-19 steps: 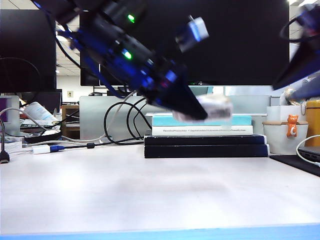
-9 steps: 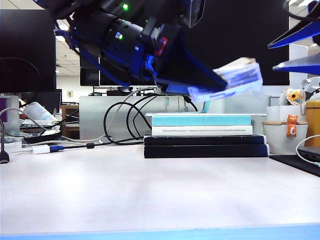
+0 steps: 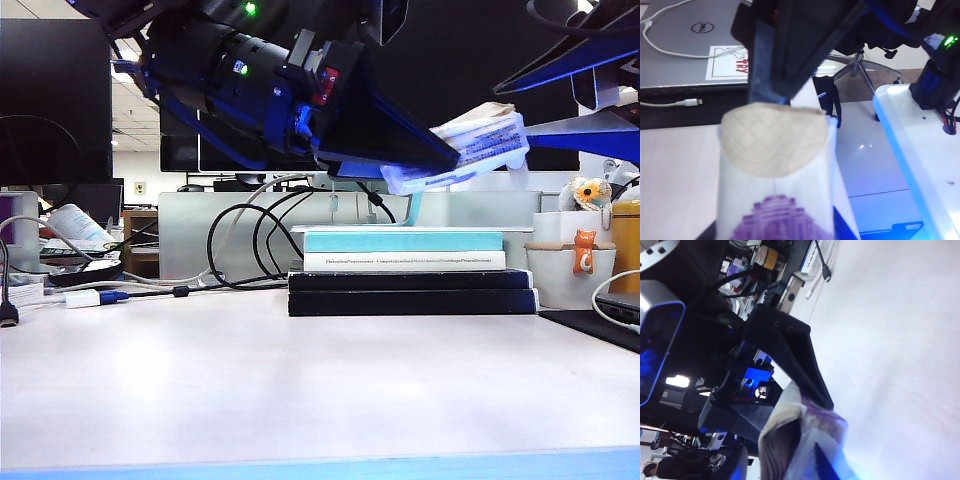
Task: Pick up a packet of tissues from the table with the left hand, then take a tissue from it with the right hand.
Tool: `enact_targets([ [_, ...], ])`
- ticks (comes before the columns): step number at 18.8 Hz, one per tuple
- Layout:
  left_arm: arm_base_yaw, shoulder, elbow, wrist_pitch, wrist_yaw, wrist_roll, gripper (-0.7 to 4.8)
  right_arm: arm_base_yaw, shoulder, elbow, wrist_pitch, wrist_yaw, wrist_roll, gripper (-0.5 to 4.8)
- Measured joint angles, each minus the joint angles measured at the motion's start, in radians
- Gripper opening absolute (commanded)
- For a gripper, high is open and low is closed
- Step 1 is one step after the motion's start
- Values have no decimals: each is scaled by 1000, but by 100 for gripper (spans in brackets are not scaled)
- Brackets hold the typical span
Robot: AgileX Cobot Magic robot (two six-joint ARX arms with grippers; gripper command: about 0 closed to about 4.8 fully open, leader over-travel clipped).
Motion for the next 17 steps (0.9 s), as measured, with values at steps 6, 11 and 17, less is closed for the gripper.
enact_targets([
  [6,0,0,0,-6,-66,0,231,8,0,0,52,1,26,147],
  [11,0,0,0,-15,-85,0,231,9,0,1,83,-7,57,147],
  [17,0,0,0,-5,-36,0,203,9,0,1,85,-7,55,147],
])
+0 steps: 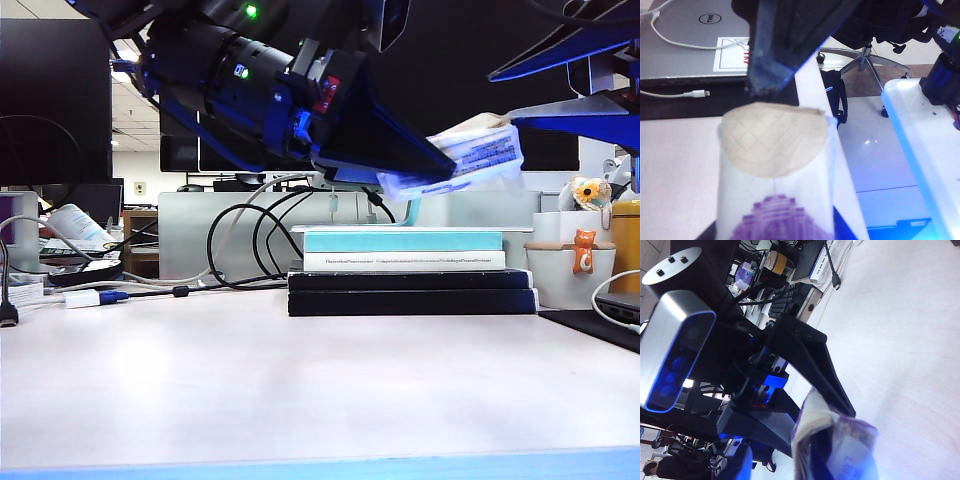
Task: Pick up a packet of tissues from the table with the left hand, then take a tissue from it with the right hand.
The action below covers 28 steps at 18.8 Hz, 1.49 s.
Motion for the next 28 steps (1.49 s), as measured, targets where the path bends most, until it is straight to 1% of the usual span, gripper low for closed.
enact_targets([
  [1,-2,0,0,32,13,-3,203,0,0,0,0,0,0,147],
  [4,-23,3,0,95,11,-28,203,0,0,0,1,-3,0,139],
  [5,-30,10,0,106,9,-31,203,0,-1,0,0,-3,0,91],
  [6,-37,22,0,113,-4,-38,203,0,0,0,-2,-3,0,-1],
  [9,-43,53,1,132,-8,-69,203,0,1,-2,-16,1,-10,-1],
  [10,-39,41,0,120,-19,-75,203,-1,0,-2,-15,38,-61,-1],
  [11,-36,34,0,111,-23,-75,204,-1,0,-2,-14,58,-78,-1],
  [14,-15,3,1,60,-47,-66,204,0,0,-1,-19,172,-145,-1],
  [19,65,-6,0,-91,-65,-36,204,-4,0,0,-8,309,-188,-1],
  [21,84,-6,0,-141,-118,-16,203,-4,0,0,10,354,-189,-1],
  [24,120,-5,-6,-164,-266,-6,200,0,4,0,26,462,-204,-1],
  [26,142,-5,-8,-144,-329,-23,200,-1,42,0,74,495,-223,-1],
  [28,153,-5,-14,-78,-341,-50,199,0,134,1,143,498,-219,-1],
])
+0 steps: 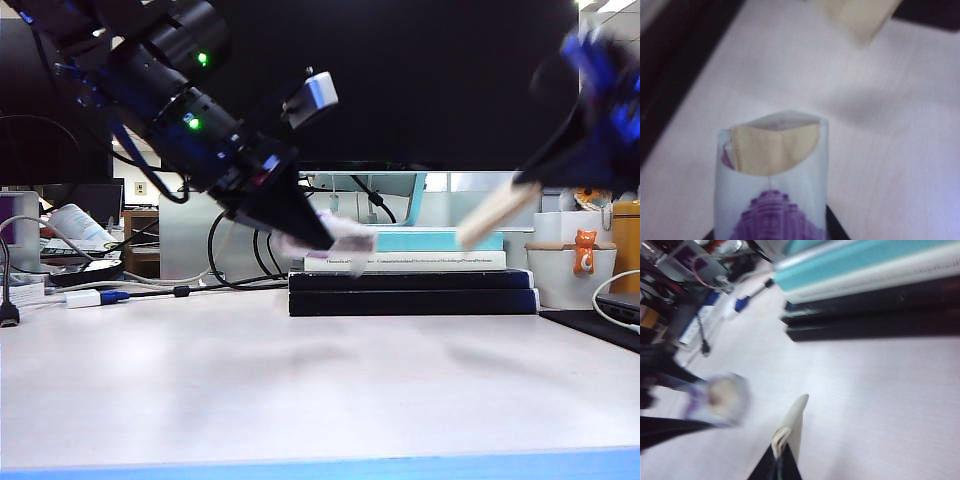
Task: Pick up a packet of tissues from the table with the left hand, then take a tissue from it with the right hand.
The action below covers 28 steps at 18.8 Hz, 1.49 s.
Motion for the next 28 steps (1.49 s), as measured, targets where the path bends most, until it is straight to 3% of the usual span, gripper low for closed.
enact_targets([
  [4,5,-1,-36,143,3,-50,178,0,198,-1,88,0,10,-1],
  [6,6,-2,-129,275,5,-95,178,0,238,-1,121,0,10,3],
  [7,11,0,-182,344,6,-127,178,0,247,0,131,-1,12,37],
  [8,13,1,-211,380,3,-150,178,0,251,0,137,-2,12,120],
  [11,14,1,-259,418,-19,-176,189,0,256,0,136,3,15,131],
  [12,14,1,-263,416,-23,-177,268,0,256,0,136,10,13,168],
  [13,14,1,-266,412,-23,-179,412,0,256,0,137,29,13,227],
  [14,14,1,-266,414,-17,-180,479,0,256,0,136,33,13,273],
  [16,14,1,-265,420,3,-210,479,0,256,0,137,36,16,285],
  [21,16,-9,-257,413,-66,-345,479,0,254,0,125,53,17,286],
  [24,11,-60,-257,400,-66,-354,479,24,208,67,-180,151,-86,288],
  [25,11,-67,-256,402,-66,-354,479,36,197,77,-222,117,-105,288],
  [27,11,-76,-256,421,-66,-355,479,42,194,80,-212,-67,-114,287],
  [28,11,-77,-256,423,-66,-355,479,42,180,99,-222,-74,-101,287],
])
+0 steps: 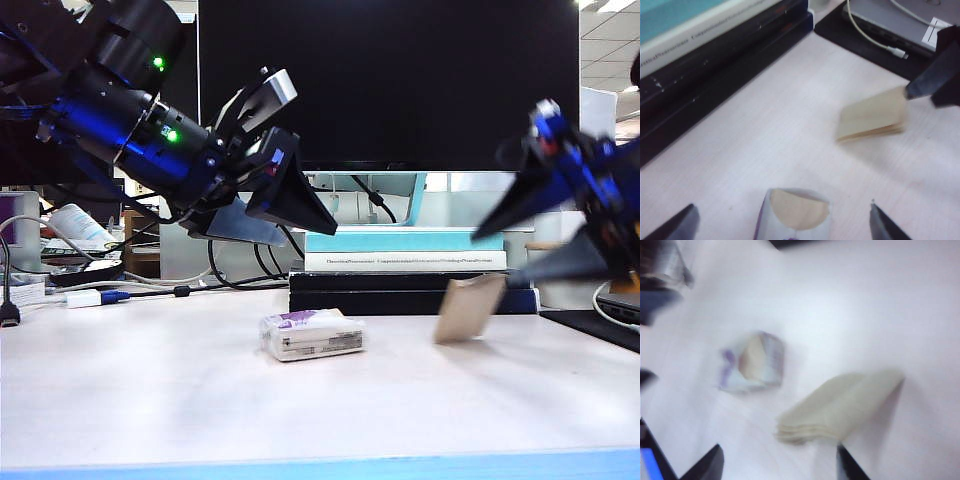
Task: Pick up a packet of tissues from the table with the left hand, then take a tissue from it with the right hand.
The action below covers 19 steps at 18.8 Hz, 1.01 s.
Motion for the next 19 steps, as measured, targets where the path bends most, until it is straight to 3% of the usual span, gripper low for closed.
enact_targets([
  [2,0,-1,0,-1,0,-1,479,13,-32,58,-71,105,-21,290],
  [4,0,-1,0,-1,1,-2,479,41,-26,116,-270,221,-110,308],
  [5,0,-1,0,-1,1,-3,479,47,-25,121,-306,216,-121,308],
  [10,0,-39,-1,-8,-70,-23,479,46,-57,125,-210,206,-127,306],
  [15,50,-222,-34,-2,-136,-2,479,43,-240,96,-93,392,-156,306],
  [19,209,-386,-73,-14,-148,0,479,38,-408,51,-10,565,-159,306],
])
